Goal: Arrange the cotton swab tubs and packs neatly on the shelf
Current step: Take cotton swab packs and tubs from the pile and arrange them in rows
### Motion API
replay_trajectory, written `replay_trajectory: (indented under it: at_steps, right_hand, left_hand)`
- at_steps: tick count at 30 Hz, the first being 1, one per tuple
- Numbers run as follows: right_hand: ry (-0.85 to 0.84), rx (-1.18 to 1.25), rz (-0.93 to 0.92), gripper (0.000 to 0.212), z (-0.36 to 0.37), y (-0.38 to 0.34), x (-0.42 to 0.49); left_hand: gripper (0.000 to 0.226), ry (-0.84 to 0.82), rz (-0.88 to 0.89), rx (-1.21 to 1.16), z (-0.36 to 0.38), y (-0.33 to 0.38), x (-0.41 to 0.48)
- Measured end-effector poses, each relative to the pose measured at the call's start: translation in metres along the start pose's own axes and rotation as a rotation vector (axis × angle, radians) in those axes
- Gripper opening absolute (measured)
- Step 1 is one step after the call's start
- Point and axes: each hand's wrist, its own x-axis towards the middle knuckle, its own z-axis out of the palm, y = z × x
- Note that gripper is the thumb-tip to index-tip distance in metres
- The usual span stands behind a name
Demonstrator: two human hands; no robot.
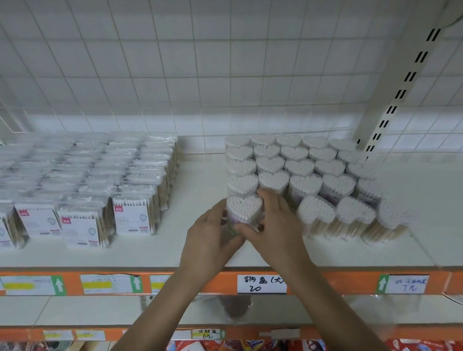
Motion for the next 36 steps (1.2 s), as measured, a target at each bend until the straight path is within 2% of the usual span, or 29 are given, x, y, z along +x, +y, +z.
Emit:
replay_trajectory:
  at_steps: [17, 22, 26, 28, 31, 33, 36]
  right_hand:
    - [0.083, 0.009, 0.028, 0.07, 0.013, 0.003, 0.0]
    - [0.094, 0.012, 0.039, 0.07, 0.015, 0.002, -0.001]
    - [0.092, 0.018, 0.071, 0.073, 0.013, 0.0, -0.003]
    - [0.128, -0.022, 0.071, 0.067, 0.006, -0.001, -0.007]
    - [0.245, -0.104, 0.011, 0.042, -0.013, -0.005, -0.014]
    - [0.32, -0.195, -0.061, 0.029, -0.03, -0.004, -0.016]
    - [0.306, -0.304, -0.147, 0.021, -0.056, 0.009, -0.015]
  left_hand:
    - [0.035, 0.031, 0.013, 0.043, 0.005, -0.008, 0.002]
    - [0.038, 0.018, 0.006, 0.051, 0.006, -0.01, 0.001]
    - [0.05, 0.013, -0.026, 0.093, 0.004, -0.009, -0.001]
    - [0.054, 0.095, 0.015, 0.156, 0.001, -0.002, -0.005]
    - [0.051, 0.269, 0.167, 0.183, -0.003, 0.015, -0.005]
    - [0.05, 0.292, 0.235, 0.157, 0.0, 0.028, 0.001]
    - [0.051, 0.234, 0.284, 0.131, 0.016, 0.049, 0.006]
